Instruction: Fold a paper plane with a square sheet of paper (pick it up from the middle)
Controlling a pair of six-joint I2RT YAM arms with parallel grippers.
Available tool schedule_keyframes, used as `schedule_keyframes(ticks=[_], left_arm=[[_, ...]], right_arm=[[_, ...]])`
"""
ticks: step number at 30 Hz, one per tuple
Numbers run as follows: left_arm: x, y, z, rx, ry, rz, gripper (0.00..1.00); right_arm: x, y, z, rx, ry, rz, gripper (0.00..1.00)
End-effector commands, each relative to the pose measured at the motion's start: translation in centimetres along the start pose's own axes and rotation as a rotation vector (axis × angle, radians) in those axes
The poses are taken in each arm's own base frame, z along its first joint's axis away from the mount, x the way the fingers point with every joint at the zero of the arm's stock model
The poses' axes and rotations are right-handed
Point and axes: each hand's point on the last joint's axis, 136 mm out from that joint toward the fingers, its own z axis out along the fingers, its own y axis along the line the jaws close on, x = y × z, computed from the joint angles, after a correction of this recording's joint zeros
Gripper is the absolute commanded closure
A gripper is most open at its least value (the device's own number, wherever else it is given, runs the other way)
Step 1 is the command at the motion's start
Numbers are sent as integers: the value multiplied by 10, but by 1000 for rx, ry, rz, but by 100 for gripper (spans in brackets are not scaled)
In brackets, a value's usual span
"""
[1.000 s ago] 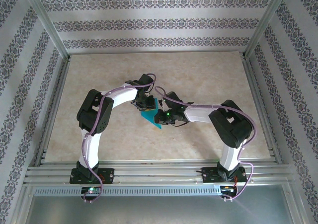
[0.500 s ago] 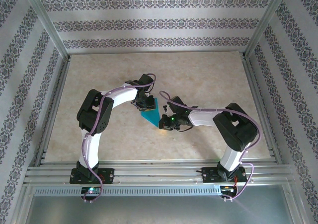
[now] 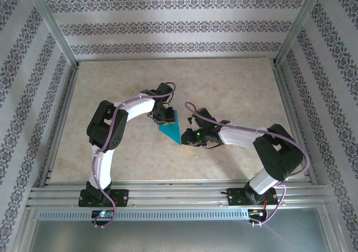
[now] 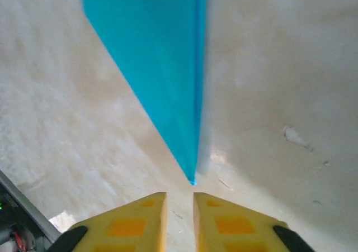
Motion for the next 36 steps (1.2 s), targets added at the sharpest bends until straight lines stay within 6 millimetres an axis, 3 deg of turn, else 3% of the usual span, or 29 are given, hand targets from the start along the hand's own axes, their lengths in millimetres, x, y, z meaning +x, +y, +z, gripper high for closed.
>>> schedule_keyframes(ticks=[1, 4, 7, 14, 17, 21, 31, 36], left_arm=[[29, 32, 11, -112, 117, -21, 74], [13, -5, -20, 26, 50, 3, 70], [6, -23, -47, 98, -18, 17, 64], [8, -15, -75, 273, -126, -72, 46], [8, -11, -77, 413, -152, -117, 42], [10, -23, -72, 563, -162, -71, 40], [8, -13, -40, 545, -146, -50, 49], [7, -17, -34, 586, -138, -36, 54]], right_arm=[[-28, -7, -24, 55, -176, -23, 70], [-44, -12, -41, 83, -279, -23, 62], [-55, -17, -52, 86, -343, -5, 56], [-75, -19, -58, 13, -393, 16, 49], [-79, -13, -53, -8, -379, 2, 49], [-83, -9, -47, -34, -366, 8, 49], [-83, -7, -44, -56, -359, 19, 48], [-84, -8, -48, -49, -377, 24, 45]])
